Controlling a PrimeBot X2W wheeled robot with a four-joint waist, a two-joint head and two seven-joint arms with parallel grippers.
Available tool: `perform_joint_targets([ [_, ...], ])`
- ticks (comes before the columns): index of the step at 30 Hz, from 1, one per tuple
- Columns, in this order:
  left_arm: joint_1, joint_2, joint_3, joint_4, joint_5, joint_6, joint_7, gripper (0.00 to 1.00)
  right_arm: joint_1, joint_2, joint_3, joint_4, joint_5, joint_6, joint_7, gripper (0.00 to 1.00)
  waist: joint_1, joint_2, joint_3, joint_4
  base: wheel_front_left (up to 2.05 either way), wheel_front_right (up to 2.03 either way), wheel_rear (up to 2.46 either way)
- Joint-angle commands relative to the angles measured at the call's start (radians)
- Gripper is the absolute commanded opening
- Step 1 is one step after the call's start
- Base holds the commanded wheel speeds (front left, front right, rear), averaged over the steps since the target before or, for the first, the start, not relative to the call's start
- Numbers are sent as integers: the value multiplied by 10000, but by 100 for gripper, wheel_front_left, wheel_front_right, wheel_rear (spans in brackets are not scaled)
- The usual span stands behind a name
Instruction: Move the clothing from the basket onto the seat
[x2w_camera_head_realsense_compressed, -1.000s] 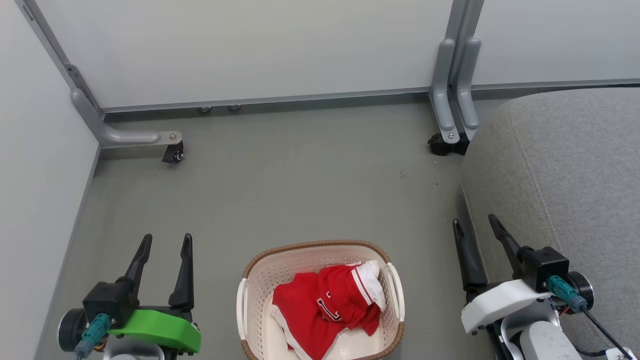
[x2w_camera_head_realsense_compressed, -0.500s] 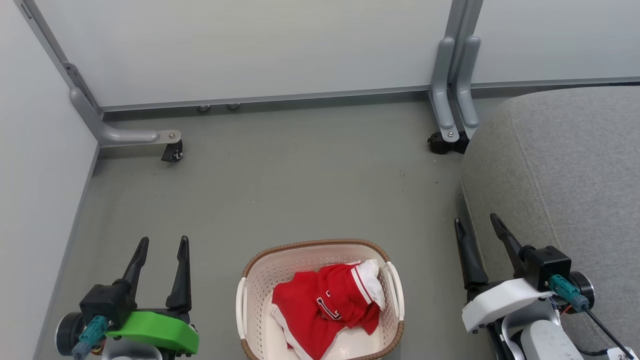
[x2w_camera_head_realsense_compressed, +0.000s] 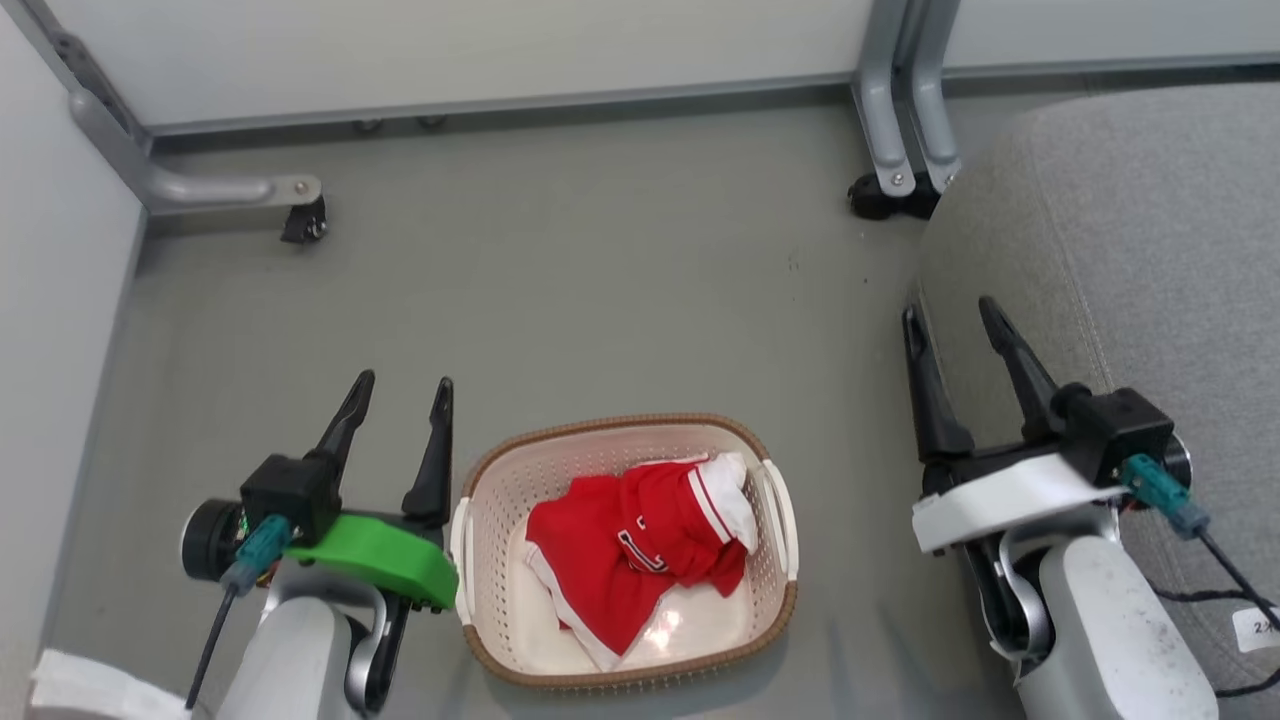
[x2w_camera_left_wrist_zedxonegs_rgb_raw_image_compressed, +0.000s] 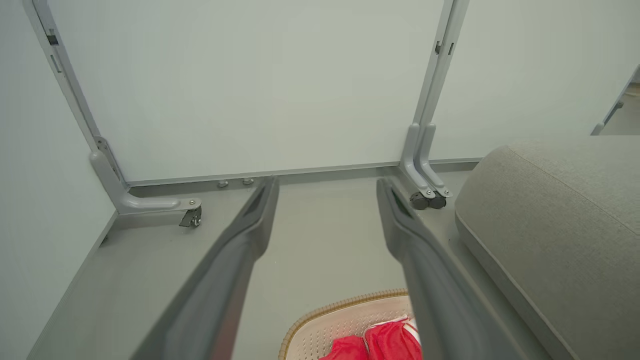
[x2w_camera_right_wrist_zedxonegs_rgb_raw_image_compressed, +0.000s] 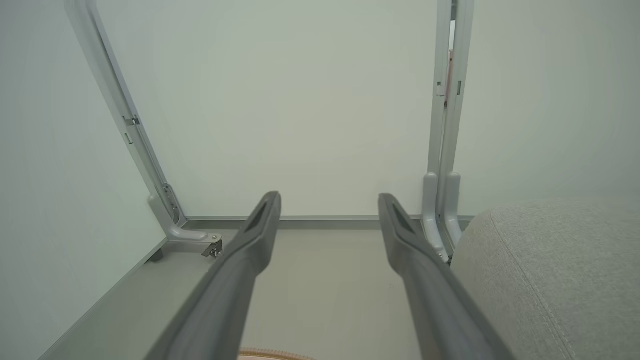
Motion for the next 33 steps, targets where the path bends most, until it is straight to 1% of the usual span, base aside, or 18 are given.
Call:
perform_joint_targets([
  [1, -429, 35, -159, 212, -110, -36, -4, 100, -301, -28, 17, -115, 69, 0, -58, 100, 0, 0, 1195, -334, 0, 0, 0],
  [9, -2498, 27, -1529, 1747, -344, -36, -4, 100, -1568, -27, 28, -779, 182, 0, -151, 100, 0, 0, 3428, -754, 0, 0, 0],
  [18, -4746, -226, -3867, 3664, -1010, -36, -2, 100, -2678, -22, -115, -1498, 165, 0, -245, 100, 0, 0, 5585, -1067, 0, 0, 0],
  [26, -6382, -456, -5681, 5230, -2083, -36, 71, 100, -3220, -19, -172, -2180, 241, 0, -261, 100, 0, 0, 7061, -1328, 0, 0, 0],
  [29, -6855, -454, -6097, 5606, -2333, -36, 131, 100, -3304, -17, -177, -2404, 266, 0, -263, 100, 0, 0, 7497, -1411, 0, 0, 0],
  [33, -7447, -282, -6704, 6222, -2782, -35, 363, 100, -3373, -16, -138, -2674, 334, 0, -263, 100, 0, 0, 8059, -1579, 0, 0, 0],
])
